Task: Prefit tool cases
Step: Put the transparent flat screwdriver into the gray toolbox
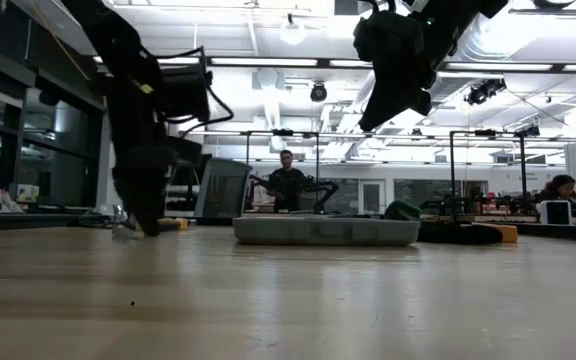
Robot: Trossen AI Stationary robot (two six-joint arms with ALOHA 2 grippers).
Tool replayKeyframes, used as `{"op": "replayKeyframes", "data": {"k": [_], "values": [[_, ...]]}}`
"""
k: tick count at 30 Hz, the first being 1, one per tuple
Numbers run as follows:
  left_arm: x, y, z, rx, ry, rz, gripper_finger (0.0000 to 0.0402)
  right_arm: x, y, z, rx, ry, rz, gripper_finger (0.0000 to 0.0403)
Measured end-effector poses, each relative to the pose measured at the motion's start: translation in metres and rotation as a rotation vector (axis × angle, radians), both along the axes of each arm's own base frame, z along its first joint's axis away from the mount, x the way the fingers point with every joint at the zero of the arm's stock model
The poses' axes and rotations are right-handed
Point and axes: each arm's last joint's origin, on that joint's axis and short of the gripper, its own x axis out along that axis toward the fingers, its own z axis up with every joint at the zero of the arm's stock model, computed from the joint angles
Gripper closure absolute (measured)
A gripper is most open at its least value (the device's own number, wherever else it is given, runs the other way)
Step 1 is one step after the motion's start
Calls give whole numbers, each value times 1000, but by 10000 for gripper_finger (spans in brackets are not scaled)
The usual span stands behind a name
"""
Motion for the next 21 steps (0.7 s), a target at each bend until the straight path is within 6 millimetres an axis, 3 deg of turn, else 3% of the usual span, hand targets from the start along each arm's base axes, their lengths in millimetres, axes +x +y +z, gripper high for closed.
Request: {"op": "replayKeyframes", "data": {"k": [10,21], "values": [[-24,-15,25,-70,48,-89,354,-1,0,-1,-7,10,7,403],[-28,-38,62,-45,-176,-128,351,-1,0,-1,-10,16,6,403]]}}
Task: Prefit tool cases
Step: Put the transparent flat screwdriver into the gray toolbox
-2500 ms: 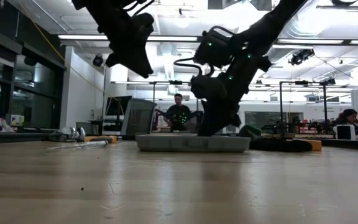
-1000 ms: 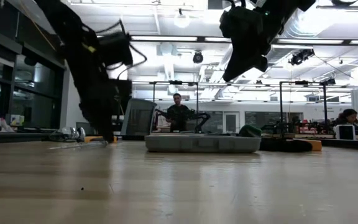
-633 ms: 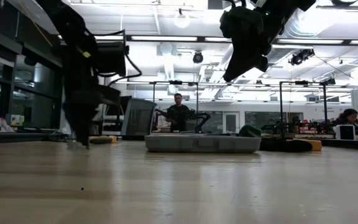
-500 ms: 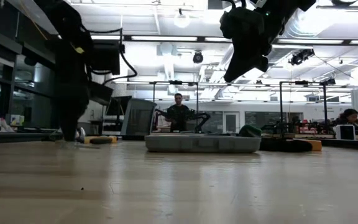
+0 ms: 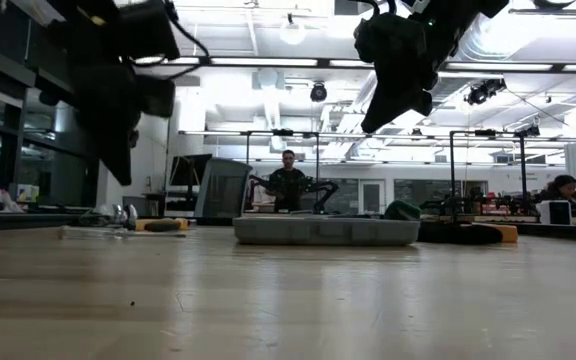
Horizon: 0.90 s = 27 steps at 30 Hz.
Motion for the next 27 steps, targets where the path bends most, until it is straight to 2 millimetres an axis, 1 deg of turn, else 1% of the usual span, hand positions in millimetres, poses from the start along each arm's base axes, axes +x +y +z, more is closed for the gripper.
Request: {"op": "replayKeyframes", "data": {"k": [2,5,11,15,17,20,23,27], "values": [[1,-5,1,7,-14,-22,339,0,0,0,-1,0,0,403],[2,-10,-2,10,-9,-44,308,0,0,0,-12,2,1,403],[-5,-18,-17,46,38,-72,233,-1,0,0,-18,13,6,403],[-9,-23,-27,59,46,-54,198,-2,0,-1,-18,22,6,403],[-10,-25,-32,66,38,-43,188,-2,0,-1,-20,24,9,403],[-12,-28,-39,82,29,-21,184,-2,0,-1,-24,25,15,403],[-13,-31,-46,88,38,-22,185,-2,0,-1,-29,26,20,403],[-11,-36,-56,97,95,-47,194,-2,0,-1,-29,26,21,403]]}}
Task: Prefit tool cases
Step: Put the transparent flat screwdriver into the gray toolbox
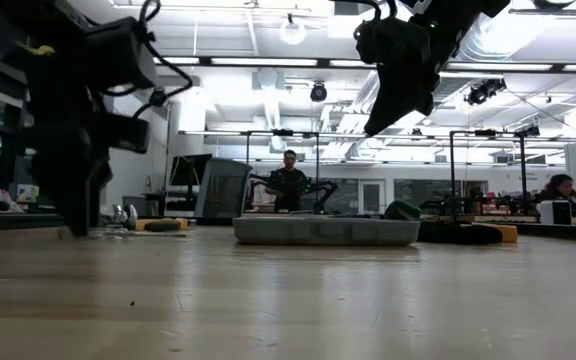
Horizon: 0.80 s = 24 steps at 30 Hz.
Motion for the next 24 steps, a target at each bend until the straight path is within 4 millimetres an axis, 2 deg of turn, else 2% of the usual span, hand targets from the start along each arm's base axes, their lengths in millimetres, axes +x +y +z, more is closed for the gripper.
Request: {"op": "replayKeyframes", "data": {"k": [4,7,13,24], "values": [[4,-5,-12,21,64,-9,212,0,0,0,-3,0,-2,403],[6,-9,-17,26,85,33,245,0,0,0,-3,5,-3,403],[8,-12,-15,-14,66,95,376,-1,0,0,-5,8,-4,403],[11,-12,-9,-52,-19,197,378,-1,-1,0,-11,7,-5,403]]}}
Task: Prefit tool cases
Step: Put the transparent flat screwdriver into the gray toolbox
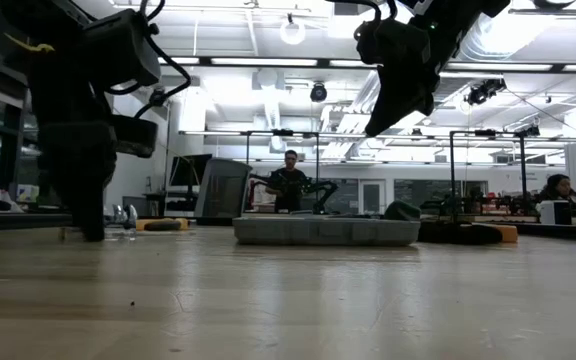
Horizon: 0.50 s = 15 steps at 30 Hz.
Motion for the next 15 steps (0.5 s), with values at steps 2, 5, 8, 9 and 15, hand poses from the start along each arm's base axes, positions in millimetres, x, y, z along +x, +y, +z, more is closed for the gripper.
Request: {"op": "replayKeyframes", "data": {"k": [2,5,8,9,15], "values": [[-1,0,4,-3,-25,17,378,0,0,0,0,0,1,403],[-4,1,11,3,-56,46,387,0,0,0,-3,1,4,403],[-4,1,20,-2,-120,61,397,0,0,0,-3,1,4,403],[-4,2,22,-3,-132,61,395,0,0,0,-3,1,5,403],[4,1,39,11,-206,29,396,-2,0,4,-3,-15,3,403]]}}
